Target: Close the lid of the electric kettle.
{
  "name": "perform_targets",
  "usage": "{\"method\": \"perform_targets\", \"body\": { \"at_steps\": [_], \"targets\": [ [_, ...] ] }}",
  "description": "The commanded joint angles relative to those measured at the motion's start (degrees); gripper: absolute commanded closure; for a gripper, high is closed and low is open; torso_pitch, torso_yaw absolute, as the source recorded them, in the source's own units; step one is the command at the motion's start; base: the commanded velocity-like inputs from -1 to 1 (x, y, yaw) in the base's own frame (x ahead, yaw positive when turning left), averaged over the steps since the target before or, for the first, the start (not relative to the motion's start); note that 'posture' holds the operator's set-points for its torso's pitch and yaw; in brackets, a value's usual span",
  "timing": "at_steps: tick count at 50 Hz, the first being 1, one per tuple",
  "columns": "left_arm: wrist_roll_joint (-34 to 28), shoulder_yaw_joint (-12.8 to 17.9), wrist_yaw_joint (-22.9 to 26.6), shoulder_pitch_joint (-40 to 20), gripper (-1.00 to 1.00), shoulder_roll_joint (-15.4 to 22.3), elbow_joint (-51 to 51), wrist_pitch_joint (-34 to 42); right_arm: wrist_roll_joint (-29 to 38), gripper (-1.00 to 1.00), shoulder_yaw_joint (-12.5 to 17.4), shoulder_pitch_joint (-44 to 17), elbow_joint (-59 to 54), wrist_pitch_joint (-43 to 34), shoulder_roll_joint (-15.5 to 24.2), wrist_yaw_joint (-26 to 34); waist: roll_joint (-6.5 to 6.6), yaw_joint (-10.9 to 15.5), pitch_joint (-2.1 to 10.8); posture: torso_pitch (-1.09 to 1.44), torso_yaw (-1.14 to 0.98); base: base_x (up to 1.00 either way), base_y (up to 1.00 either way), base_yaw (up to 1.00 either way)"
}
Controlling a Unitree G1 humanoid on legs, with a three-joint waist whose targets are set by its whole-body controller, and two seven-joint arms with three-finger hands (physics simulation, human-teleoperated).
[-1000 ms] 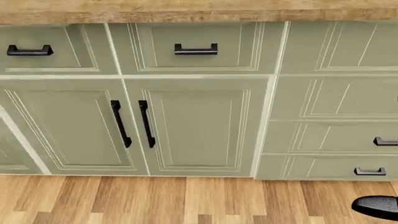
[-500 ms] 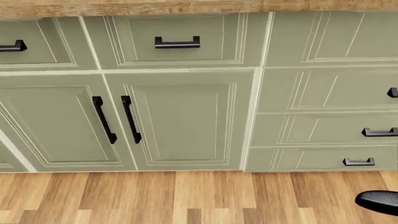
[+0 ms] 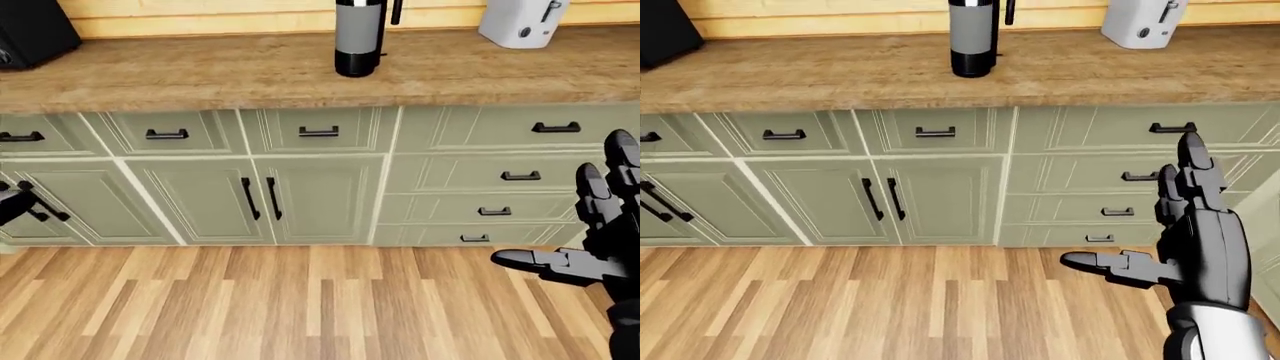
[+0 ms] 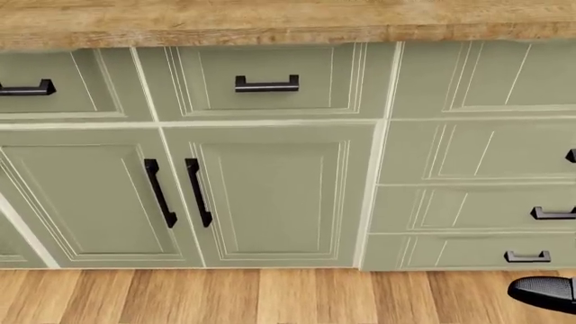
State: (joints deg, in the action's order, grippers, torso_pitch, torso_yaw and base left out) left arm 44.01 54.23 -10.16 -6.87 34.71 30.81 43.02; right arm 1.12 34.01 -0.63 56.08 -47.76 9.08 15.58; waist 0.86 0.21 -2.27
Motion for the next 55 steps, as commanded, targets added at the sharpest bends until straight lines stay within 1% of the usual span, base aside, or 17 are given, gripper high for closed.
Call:
{"method": "perform_targets", "body": {
  "at_steps": [1,13,18,21,22,26,31,34,35,37,43,44,46,48,49,50,55],
  "targets": [
    [0.17,0.42,0.32,-0.85,-1.0,1.25,1.46,-1.59,0.09,-1.0,0.3,-0.76,1.34,1.59,0.68,-0.22,0.3,-0.13,0.31,0.0,0.0,0.05,0.0,0.0],
    [-0.25,0.17,0.49,-0.84,-1.0,1.05,1.39,-1.82,0.16,-1.0,0.26,-0.69,1.39,1.54,0.65,-0.19,1.76,-0.36,0.28,0.0,0.0,0.06,0.0,0.0],
    [-0.05,0.39,0.41,-0.85,-1.0,1.11,1.53,-1.53,0.22,-1.0,0.32,-0.7,1.59,1.33,0.65,-0.08,0.5,0.2,0.11,0.0,0.0,0.06,0.0,0.0],
    [0.12,0.54,0.36,-0.75,-1.0,1.11,1.75,-1.37,0.29,-1.0,0.24,-0.59,1.24,1.84,0.52,-0.05,-2.17,0.21,-0.08,0.0,0.0,0.06,0.0,0.0],
    [0.37,0.77,0.27,-0.8,-1.0,1.24,1.85,-1.14,0.4,-1.0,0.14,-0.41,0.64,2.65,0.39,-0.08,-1.07,0.18,0.08,0.0,0.0,0.06,0.0,0.0],
    [0.58,0.87,0.16,-0.78,-1.0,1.25,2.04,-0.94,0.24,-1.0,0.21,-0.61,0.85,2.21,0.52,-0.11,-1.49,-0.27,0.39,0.0,0.0,0.06,0.0,0.0],
    [0.5,0.7,0.18,-0.76,-1.0,1.2,1.97,-1.07,0.39,-1.0,-0.09,-0.59,1.18,1.86,0.52,-0.22,0.74,-0.29,-0.51,0.0,0.0,0.06,0.0,0.0],
    [0.63,0.83,0.11,-0.83,-1.0,1.32,1.89,-1.02,0.43,-1.0,-0.03,-0.5,0.92,2.26,0.43,-0.18,4.99,-0.52,0.52,0.0,0.0,0.06,0.0,0.0],
    [0.53,0.69,0.11,-0.83,-1.0,1.28,1.87,-1.13,0.52,-1.0,-0.12,-0.47,0.8,2.39,0.43,-0.21,3.09,0.01,0.06,0.0,0.0,0.05,0.0,0.0],
    [0.3,0.5,0.23,-0.78,-1.0,1.11,1.72,-1.35,0.49,-1.0,-0.08,-0.53,0.86,2.32,0.44,-0.21,3.54,0.02,-0.22,0.0,0.0,0.07,0.0,0.0],
    [-0.14,0.22,0.48,-0.71,-1.0,0.91,1.48,-1.81,0.34,-1.0,0.08,-0.44,0.69,2.64,0.32,-0.15,0.76,0.11,-0.08,0.0,0.0,0.06,0.0,0.0],
    [-0.14,0.23,0.49,-0.76,-1.0,0.93,1.46,-1.77,0.27,-1.0,0.19,-0.52,0.76,2.51,0.34,-0.2,-0.38,0.32,-0.86,0.0,0.0,0.05,0.0,0.0],
    [-0.32,0.09,0.59,-0.73,-1.0,0.81,1.42,-1.95,-0.22,-1.0,0.49,-0.71,1.02,2.11,0.34,-0.27,-2.95,0.32,0.65,0.0,0.0,0.06,0.0,0.0],
    [-0.04,0.35,0.49,-0.84,-1.0,0.98,1.59,-1.6,-0.38,-1.0,0.53,-0.54,0.73,2.53,0.3,-0.38,-1.7,-0.07,0.32,0.0,0.0,0.06,0.0,0.0],
    [-0.07,0.38,0.52,-0.8,-1.0,0.95,1.55,-1.65,-0.37,-1.0,0.41,-0.49,0.66,2.64,0.28,-0.44,-1.6,-0.11,-1.14,0.0,0.0,0.05,0.0,0.0],
    [-0.24,0.29,0.61,-0.72,-1.0,0.86,1.46,-1.81,-0.38,-1.0,0.33,-0.51,0.84,2.45,0.34,-0.48,-1.26,-0.37,0.25,0.0,0.0,0.05,0.0,0.0],
    [0.06,0.52,0.5,-0.77,-1.0,0.97,1.67,-1.56,-0.4,-1.0,0.27,-0.43,0.73,2.62,0.37,-0.54,2.21,-0.21,0.04,0.0,0.0,0.06,0.0,0.0]
  ]
}}
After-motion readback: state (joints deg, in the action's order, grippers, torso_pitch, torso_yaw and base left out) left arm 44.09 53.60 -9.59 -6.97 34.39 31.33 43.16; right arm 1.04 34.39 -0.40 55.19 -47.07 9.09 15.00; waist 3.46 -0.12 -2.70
